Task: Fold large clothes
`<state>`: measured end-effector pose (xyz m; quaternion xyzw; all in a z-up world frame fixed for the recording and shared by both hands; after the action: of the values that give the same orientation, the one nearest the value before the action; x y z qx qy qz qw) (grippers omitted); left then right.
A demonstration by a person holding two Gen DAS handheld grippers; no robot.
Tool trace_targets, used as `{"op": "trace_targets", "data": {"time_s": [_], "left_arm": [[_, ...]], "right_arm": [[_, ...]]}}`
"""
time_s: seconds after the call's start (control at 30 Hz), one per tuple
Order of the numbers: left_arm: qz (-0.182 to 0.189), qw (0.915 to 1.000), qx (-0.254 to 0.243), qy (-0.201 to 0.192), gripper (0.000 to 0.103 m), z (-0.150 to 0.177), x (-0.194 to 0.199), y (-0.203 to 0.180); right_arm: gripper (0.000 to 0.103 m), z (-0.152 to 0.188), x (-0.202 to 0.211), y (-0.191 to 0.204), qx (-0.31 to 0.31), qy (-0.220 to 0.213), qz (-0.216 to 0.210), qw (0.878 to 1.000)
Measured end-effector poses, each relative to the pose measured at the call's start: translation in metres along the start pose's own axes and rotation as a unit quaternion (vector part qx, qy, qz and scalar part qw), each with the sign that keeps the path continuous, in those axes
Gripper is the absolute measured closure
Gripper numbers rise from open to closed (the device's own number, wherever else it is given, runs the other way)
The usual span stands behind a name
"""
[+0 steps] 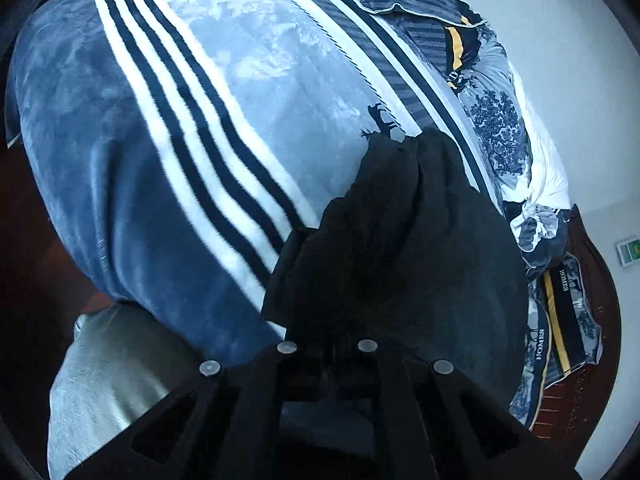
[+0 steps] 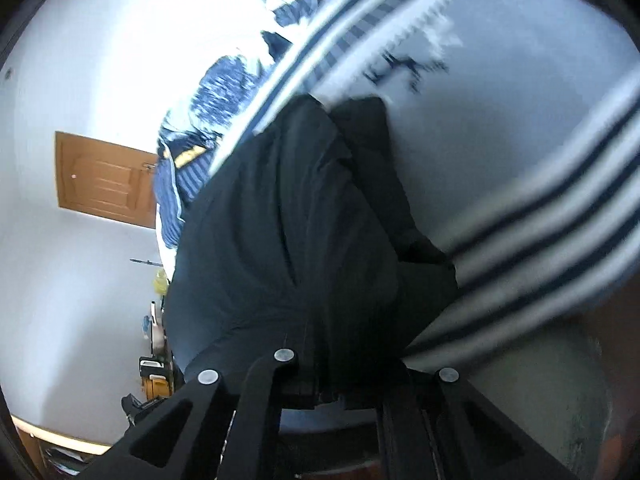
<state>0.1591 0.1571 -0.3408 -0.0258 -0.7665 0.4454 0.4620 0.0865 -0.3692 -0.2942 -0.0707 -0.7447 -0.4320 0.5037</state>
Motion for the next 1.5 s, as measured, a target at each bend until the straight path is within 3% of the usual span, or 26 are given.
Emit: {"op": "trace_targets", "data": {"time_s": [0.13, 0.23, 0.3, 0.33, 0.37, 0.43, 0.5, 0.57, 0.63, 0.7, 0.73, 0.8, 0.83, 0.87, 0.9, 1.0, 1.03, 1.13, 1.2, 1.3, 1.37, 1.43, 1.5], "left_arm": [[-0.035, 0.9987, -0.036, 0.001, 0.094, -0.001, 0.006, -0.003], [-0.07, 0.9944, -0.078, -0.013, 0.078, -0.008, 0.021, -0.007], [-0.09, 0.9899, -0.104, -0.035, 0.058, -0.012, 0.037, -0.007], [-0.095, 0.9875, -0.117, -0.047, 0.048, -0.016, 0.044, -0.01], [-0.098, 0.9849, -0.129, -0.062, 0.046, -0.02, 0.052, -0.013], [-0.103, 0.9789, -0.159, -0.077, 0.046, -0.028, 0.056, -0.026], [-0.117, 0.9739, -0.18, -0.074, 0.045, -0.043, 0.049, -0.036], [-0.107, 0.9724, -0.199, -0.06, 0.044, -0.062, 0.032, -0.057], [-0.091, 0.9735, -0.208, -0.025, 0.041, -0.074, 0.005, -0.072], [-0.11, 0.9696, -0.219, 0.002, 0.041, -0.088, -0.023, -0.081], [-0.1, 0.9695, -0.223, 0.013, 0.041, -0.092, -0.037, -0.087], [-0.082, 0.9728, -0.213, 0.038, 0.041, -0.101, -0.064, -0.095], [-0.077, 0.9732, -0.212, 0.042, 0.041, -0.105, -0.07, -0.098], [-0.069, 0.9732, -0.215, 0.043, 0.041, -0.112, -0.081, -0.105], [-0.07, 0.9725, -0.218, 0.043, 0.041, -0.115, -0.09, -0.11], [-0.076, 0.9697, -0.222, 0.067, 0.042, -0.117, -0.119, -0.121], [-0.072, 0.9687, -0.224, 0.079, 0.047, -0.116, -0.13, -0.123], [-0.069, 0.9664, -0.226, 0.102, 0.072, -0.109, -0.15, -0.121], [-0.067, 0.9674, -0.223, 0.099, 0.074, -0.105, -0.15, -0.119], [-0.057, 0.9658, -0.234, 0.095, 0.074, -0.103, -0.15, -0.123], [-0.065, 0.9645, -0.237, 0.096, 0.074, -0.106, -0.156, -0.125], [-0.065, 0.9673, -0.225, 0.097, 0.074, -0.111, -0.162, -0.125], [-0.061, 0.969, -0.22, 0.094, 0.088, -0.114, -0.166, -0.128]], "right_arm": [[0.093, 0.008, 0.009, -0.013, -0.01, -0.006, 0.004, 1.0], [0.088, 0.002, 0.019, -0.011, 0.012, -0.011, 0.031, 0.999], [0.073, -0.002, 0.035, -0.011, 0.033, -0.032, 0.064, 0.997], [0.046, -0.007, 0.041, -0.007, 0.039, -0.044, 0.07, 0.996], [0.022, -0.01, 0.049, -0.007, 0.044, -0.059, 0.078, 0.994], [0.021, -0.015, 0.071, -0.006, 0.068, -0.09, 0.093, 0.989], [0.021, -0.027, 0.076, 0.011, 0.097, -0.098, 0.092, 0.986], [0.021, -0.047, 0.073, 0.03, 0.114, -0.105, 0.087, 0.984], [0.021, -0.067, 0.066, 0.052, 0.125, -0.093, 0.06, 0.986], [0.021, -0.089, 0.045, 0.07, 0.126, -0.076, 0.05, 0.988], [0.021, -0.098, 0.031, 0.075, 0.125, -0.057, 0.039, 0.99], [0.025, -0.112, 0.002, 0.085, 0.113, -0.026, 0.029, 0.993], [0.032, -0.12, -0.012, 0.089, 0.114, -0.011, 0.028, 0.993], [0.046, -0.127, -0.023, 0.091, 0.117, -0.003, 0.031, 0.993], [0.05, -0.138, -0.039, 0.093, 0.128, 0.002, 0.051, 0.99], [0.054, -0.159, -0.075, 0.099, 0.143, 0.025, 0.07, 0.987], [0.055, -0.167, -0.085, 0.098, 0.14, 0.026, 0.083, 0.986], [0.055, -0.179, -0.101, 0.092, 0.14, 0.027, 0.112, 0.983], [0.056, -0.18, -0.099, 0.088, 0.142, 0.025, 0.108, 0.984], [0.053, -0.186, -0.08, 0.09, 0.161, -0.013, 0.094, 0.982], [0.024, -0.191, -0.079, 0.089, 0.161, -0.015, 0.09, 0.983], [0.025, -0.195, -0.092, 0.088, 0.161, 0.007, 0.094, 0.982], [0.03, -0.196, -0.113, 0.085, 0.152, 0.034, 0.094, 0.983]]}}
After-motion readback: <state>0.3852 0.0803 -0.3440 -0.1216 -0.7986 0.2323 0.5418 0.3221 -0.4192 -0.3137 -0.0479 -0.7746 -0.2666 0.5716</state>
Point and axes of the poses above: each gripper's, at about its wrist camera, not at the fingertips, and x roughly against the way its jaws point, y to its left, z to its underside, the point moved 7 cm from there along -x, roughly the way its jaws point, and after that the axes turned 11 degrees about z, right-handed, at the moved point
